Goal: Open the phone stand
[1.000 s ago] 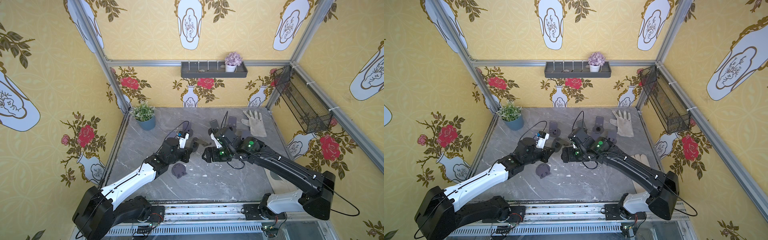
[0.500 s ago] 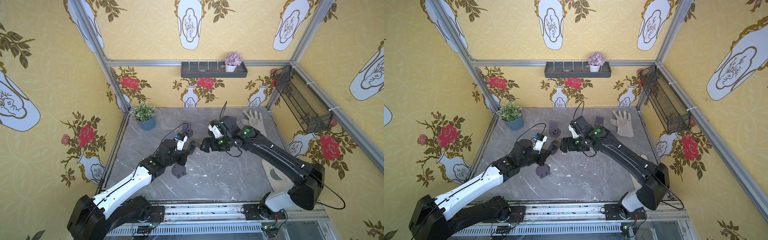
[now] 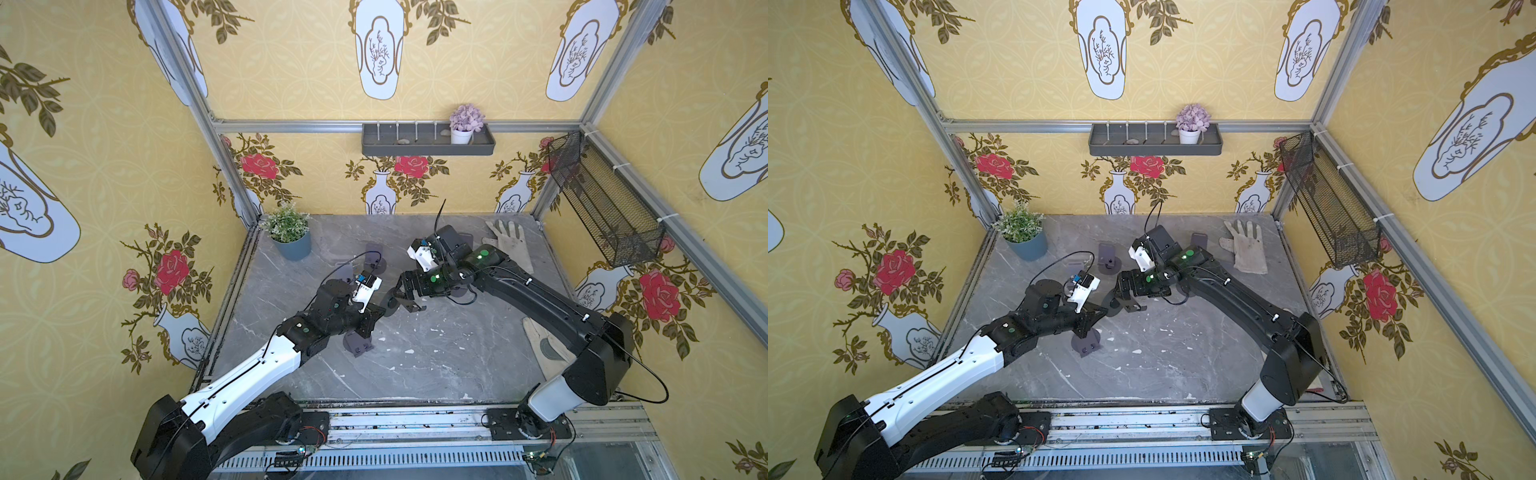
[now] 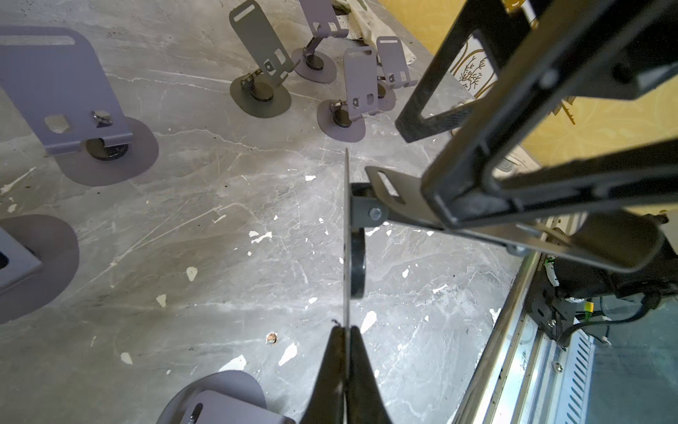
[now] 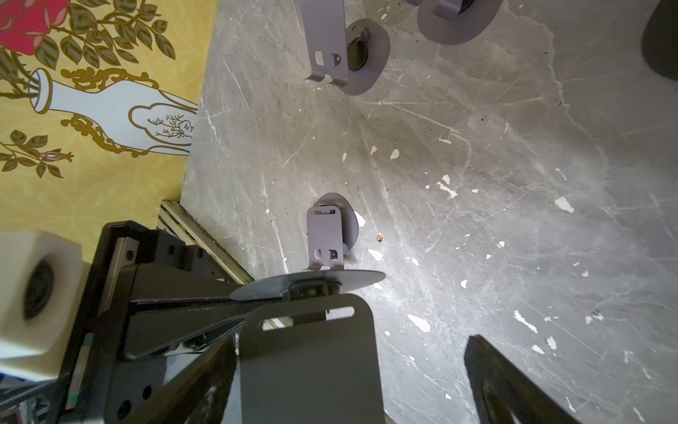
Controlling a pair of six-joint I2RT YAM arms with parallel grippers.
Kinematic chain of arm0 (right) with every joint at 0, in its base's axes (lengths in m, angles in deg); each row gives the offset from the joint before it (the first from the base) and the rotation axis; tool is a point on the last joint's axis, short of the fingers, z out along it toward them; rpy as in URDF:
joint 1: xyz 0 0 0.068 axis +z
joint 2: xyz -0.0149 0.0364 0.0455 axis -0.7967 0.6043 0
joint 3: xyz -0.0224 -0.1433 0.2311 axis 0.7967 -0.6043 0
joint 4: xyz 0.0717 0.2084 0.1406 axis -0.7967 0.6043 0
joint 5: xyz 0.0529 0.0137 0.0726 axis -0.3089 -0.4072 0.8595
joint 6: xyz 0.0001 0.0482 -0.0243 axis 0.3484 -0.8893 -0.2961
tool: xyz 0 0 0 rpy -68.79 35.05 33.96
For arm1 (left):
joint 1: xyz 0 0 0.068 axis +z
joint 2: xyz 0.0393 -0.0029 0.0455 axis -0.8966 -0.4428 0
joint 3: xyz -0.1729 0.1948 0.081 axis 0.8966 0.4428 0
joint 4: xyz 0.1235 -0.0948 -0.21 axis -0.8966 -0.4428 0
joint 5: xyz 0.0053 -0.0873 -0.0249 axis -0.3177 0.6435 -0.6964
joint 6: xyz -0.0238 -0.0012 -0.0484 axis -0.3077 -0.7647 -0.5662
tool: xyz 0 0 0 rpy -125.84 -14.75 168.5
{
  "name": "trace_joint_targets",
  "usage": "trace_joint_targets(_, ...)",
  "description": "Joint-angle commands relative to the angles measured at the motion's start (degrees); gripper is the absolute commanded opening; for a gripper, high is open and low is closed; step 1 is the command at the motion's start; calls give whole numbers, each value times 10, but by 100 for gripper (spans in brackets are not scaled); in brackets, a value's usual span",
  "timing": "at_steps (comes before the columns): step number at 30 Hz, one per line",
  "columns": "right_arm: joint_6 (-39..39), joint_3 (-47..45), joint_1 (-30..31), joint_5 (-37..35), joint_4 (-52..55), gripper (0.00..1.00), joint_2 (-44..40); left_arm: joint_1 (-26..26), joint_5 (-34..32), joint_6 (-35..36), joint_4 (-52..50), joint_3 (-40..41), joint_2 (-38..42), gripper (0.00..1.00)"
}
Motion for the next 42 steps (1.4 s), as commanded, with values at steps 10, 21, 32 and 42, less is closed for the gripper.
trace_joint_targets(10, 14, -2, 4, 56, -32, 88, 20, 0, 16, 8, 13, -4, -8, 0)
trace_joint_targets(21, 23, -1, 16, 54, -28, 74, 33, 0, 15, 9, 16, -4, -15, 0)
trace_joint_targets(32, 15, 24, 14, 17, -16, 43, 45, -1, 18, -3, 32, -1, -20, 0)
trace_joint_targets(42, -12, 54, 14, -45, -12, 39, 39, 0, -27, -63, 2, -37, -89, 0)
